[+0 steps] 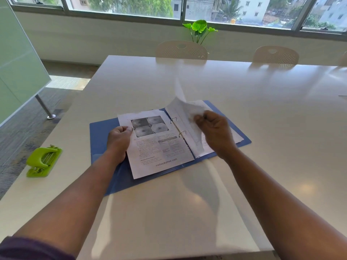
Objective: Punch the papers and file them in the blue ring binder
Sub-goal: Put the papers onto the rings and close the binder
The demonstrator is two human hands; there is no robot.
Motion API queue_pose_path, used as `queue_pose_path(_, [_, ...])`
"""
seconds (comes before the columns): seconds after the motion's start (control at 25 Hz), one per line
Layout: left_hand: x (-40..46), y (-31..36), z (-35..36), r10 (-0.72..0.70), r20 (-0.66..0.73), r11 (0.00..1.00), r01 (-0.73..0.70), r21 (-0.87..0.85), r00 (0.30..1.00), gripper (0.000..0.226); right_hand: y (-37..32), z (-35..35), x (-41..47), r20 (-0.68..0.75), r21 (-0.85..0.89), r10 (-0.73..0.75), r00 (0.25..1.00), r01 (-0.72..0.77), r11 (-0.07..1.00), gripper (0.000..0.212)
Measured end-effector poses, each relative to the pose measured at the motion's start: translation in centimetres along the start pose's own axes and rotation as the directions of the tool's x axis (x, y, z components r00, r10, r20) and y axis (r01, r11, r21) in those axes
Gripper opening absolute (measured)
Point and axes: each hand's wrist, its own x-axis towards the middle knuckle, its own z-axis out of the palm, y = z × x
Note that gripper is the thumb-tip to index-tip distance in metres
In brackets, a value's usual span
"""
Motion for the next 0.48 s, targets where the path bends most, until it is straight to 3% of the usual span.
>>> queue_pose_path(0.16, [-0.4,0.2,-0.6,-0.042,0.047,0.997,0.045,-0.068,0.998,0.067,-0.5,3.2,-1.6,0.282,-0.172,-0.049,0.958,0.101,0.98,0.017])
queue_pose_path(0.32, [0.1,0.0,-1.3,-0.08,0.105,0.992,0.09,-0.09,0.991,0.1,0.6,6.0,-3.2,0.394,-0.265,-0.065,0.917,0.181,0.947,0.018])
queue_pose_path(0.4, [-0.1,0.1,-1.3,-0.09,0.088,0.985,0.101,-0.136,0.992,0.085,1.1,7.1,-3.8,0.425,-0.29,-0.067,0.903,0.206,0.934,0.019])
queue_pose_path(0.48, [-0.5,0.5,-1.1,-0.08,0.068,0.985,0.089,-0.146,0.994,0.043,1.5,7.7,-4.3,0.476,-0.29,-0.043,0.878,0.203,0.935,0.021])
